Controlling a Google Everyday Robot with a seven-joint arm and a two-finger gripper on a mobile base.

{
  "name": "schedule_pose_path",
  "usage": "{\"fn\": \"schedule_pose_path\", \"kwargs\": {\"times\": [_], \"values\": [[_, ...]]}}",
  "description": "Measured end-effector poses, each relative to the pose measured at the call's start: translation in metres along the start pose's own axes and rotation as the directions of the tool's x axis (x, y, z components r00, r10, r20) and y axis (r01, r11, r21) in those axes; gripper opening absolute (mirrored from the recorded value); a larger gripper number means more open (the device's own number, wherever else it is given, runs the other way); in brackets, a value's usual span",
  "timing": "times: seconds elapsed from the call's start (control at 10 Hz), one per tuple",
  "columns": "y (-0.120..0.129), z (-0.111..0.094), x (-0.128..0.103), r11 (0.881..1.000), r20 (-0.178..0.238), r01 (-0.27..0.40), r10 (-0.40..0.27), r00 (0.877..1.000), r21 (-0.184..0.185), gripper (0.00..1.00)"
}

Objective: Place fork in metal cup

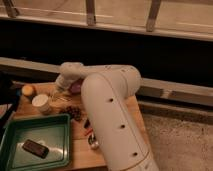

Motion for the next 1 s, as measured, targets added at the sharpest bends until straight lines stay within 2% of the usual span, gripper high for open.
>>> {"fn": "schedule_pose_path", "kwargs": {"times": [0.2,0.3,0.5,0.7,1.0], "values": [[0.007,0.011,0.004,1.0,-0.123,-0.003,0.0,0.992,-0.024,0.66],[0.01,0.015,0.014,0.999,-0.164,-0.016,0.01,0.986,-0.033,0.66],[0.01,0.021,0.025,0.999,-0.138,-0.045,0.04,0.99,-0.03,0.66],[0.008,0.029,0.035,0.997,-0.094,-0.073,0.071,0.993,-0.024,0.66],[0.003,0.04,0.039,0.995,-0.041,-0.099,0.098,0.994,-0.014,0.66]]}}
